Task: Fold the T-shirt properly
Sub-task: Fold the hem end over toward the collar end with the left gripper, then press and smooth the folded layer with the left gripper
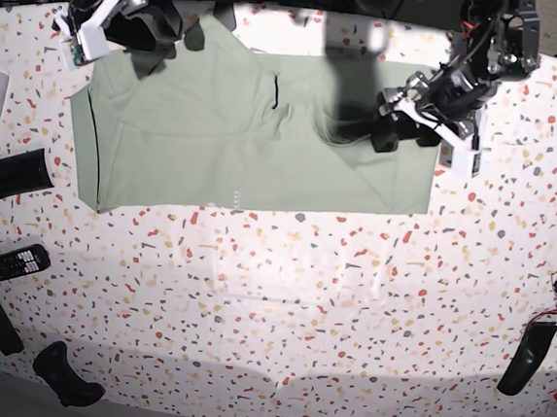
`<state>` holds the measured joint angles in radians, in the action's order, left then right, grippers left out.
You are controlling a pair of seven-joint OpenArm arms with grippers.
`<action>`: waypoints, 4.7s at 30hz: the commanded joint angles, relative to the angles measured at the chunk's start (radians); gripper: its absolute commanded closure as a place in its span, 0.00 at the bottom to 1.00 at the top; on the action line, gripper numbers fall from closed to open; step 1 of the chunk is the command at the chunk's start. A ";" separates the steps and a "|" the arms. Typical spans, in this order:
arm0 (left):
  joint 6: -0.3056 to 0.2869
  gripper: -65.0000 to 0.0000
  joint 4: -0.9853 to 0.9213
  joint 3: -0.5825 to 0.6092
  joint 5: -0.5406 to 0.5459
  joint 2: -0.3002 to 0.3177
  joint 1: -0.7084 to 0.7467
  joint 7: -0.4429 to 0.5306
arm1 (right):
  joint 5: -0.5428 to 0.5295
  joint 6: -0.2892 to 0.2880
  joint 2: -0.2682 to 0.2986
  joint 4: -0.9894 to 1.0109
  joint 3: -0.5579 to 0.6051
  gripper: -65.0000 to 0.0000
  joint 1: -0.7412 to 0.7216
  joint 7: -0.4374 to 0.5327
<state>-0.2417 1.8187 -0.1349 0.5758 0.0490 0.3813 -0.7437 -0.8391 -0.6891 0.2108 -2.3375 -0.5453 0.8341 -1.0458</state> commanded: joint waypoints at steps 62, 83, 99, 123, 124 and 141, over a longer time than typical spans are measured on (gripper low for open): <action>0.487 0.31 0.066 0.398 -0.382 -0.066 -0.115 -0.018 | -0.007 -0.009 0.020 -0.019 -0.004 0.65 -0.056 0.012; 0.361 0.31 -0.084 0.399 -0.300 -0.104 -0.135 0.042 | -0.007 -0.009 0.020 -0.019 -0.004 0.65 -0.056 0.008; 0.366 0.31 -0.077 0.397 -0.482 -0.118 -0.232 -0.136 | -0.006 -0.009 0.022 -0.019 -0.004 0.65 -0.056 0.005; 0.505 0.31 0.098 0.397 -0.617 -0.118 -0.117 -0.127 | -0.011 -0.009 0.044 -0.019 -0.004 0.65 -0.055 0.005; 0.505 0.31 0.093 0.397 -0.617 -0.117 -0.110 -0.105 | -0.011 -0.009 0.050 -0.019 -0.004 0.65 -0.055 0.005; 0.518 0.31 -0.009 0.397 -0.453 -0.118 -0.101 0.021 | -0.011 -0.009 0.055 -0.019 -0.004 0.65 -0.056 0.005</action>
<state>0.2802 1.7927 0.2611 0.1272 -0.0620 0.2878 -0.7433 -0.8349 -0.6895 0.2600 -2.3375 -0.5453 0.7753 -1.0599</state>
